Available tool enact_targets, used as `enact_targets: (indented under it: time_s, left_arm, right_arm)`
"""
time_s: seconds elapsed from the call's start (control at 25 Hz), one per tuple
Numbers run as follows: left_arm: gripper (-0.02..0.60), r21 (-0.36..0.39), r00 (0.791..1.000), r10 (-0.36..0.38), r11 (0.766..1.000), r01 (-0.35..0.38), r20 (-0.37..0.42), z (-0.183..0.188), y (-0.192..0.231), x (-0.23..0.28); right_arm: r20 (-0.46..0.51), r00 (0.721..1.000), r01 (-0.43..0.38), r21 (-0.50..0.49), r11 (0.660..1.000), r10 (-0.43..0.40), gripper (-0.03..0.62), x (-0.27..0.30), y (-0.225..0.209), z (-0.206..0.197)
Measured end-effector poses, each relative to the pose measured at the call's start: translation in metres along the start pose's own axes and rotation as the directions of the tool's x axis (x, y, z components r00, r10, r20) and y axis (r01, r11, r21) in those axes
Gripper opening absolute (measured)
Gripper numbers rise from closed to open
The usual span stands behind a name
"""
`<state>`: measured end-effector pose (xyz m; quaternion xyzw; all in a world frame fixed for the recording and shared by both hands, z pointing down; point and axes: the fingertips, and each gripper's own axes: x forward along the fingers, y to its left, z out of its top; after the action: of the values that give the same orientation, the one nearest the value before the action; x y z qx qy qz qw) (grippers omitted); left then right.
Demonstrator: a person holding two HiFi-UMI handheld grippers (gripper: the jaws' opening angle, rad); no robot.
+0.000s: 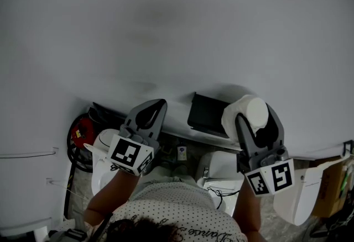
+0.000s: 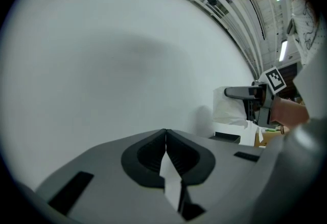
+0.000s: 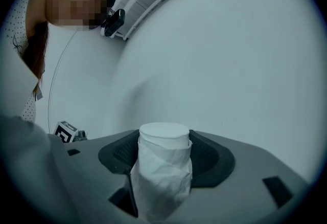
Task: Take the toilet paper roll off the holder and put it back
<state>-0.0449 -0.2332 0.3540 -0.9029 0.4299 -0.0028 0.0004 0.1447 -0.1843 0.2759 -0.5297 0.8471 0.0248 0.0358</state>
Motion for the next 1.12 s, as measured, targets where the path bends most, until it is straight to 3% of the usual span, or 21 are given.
enact_targets:
  time_s: [0.56,1.12]
  left_arm:
    - [0.005,0.006,0.999,0.039,0.999,-0.039,-0.009,-0.002,0.009,-0.005]
    - [0.005,-0.005,0.998,0.059,0.998,-0.059,-0.023,-0.007,0.015,-0.008]
  right_arm:
    - [0.004,0.998,-0.055,0.011,0.998,0.055,0.291,0.032,0.003,-0.008]
    - [-0.101,0.99,-0.105,-0.019,0.994,0.103,0.291,0.051,0.013,-0.041]
